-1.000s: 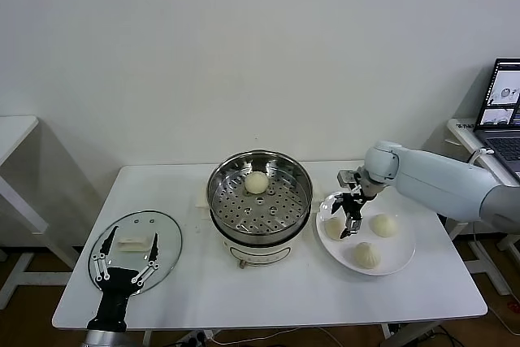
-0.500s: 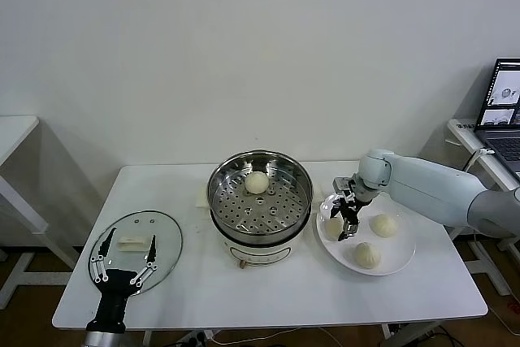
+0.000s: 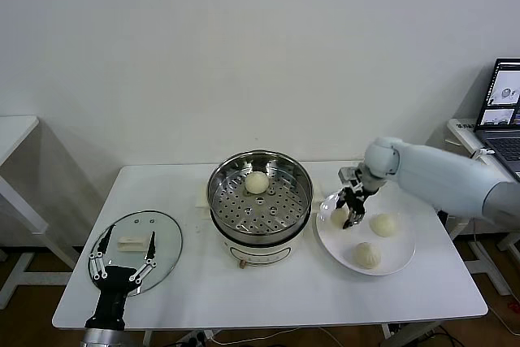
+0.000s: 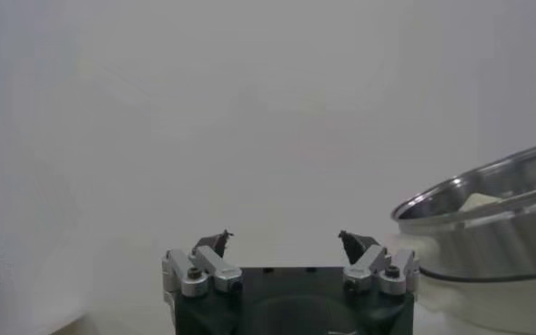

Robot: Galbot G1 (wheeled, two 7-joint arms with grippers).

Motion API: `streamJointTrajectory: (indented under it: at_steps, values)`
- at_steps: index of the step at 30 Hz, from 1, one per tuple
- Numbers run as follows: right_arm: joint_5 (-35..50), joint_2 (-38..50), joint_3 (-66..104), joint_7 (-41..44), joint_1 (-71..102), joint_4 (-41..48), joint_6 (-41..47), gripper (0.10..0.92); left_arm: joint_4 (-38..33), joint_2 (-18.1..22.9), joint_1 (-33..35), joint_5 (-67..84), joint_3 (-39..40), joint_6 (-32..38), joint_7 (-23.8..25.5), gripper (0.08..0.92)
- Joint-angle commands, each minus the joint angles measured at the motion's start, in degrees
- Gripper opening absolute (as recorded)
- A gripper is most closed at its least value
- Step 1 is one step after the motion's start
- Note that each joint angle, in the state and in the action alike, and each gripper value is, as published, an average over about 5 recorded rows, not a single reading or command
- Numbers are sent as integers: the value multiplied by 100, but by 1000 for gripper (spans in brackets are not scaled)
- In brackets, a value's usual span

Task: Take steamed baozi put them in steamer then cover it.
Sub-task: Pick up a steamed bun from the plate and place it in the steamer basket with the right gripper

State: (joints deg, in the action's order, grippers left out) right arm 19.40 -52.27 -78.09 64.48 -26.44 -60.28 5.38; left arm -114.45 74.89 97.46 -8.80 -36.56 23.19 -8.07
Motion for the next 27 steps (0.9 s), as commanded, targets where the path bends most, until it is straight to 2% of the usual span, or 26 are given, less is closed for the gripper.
streamJointTrajectory:
  at_steps: [1,6,14,21,27]
  values:
    - [389,-87,-269,1039,-1869,-347,-86,633,-21,-20,-31,6,51,6,0,823]
    - [959,-622,-451,1109,-2430,-632,1,626,-25,-32,-49,8,84,10,-2,823]
    - [1804,-1839,-685,523,-2425,-862,445,619,-23,-33,-72,1,93,27,-8,823]
    - [2253,-2676,-1023,-76,-2105,-739,898,619,34,-14,-134,-1,149,56,-18,823]
    - [2302,-3150,-1195,-339,-1779,-482,1053,619,41,-4,-126,-6,160,103,-24,823]
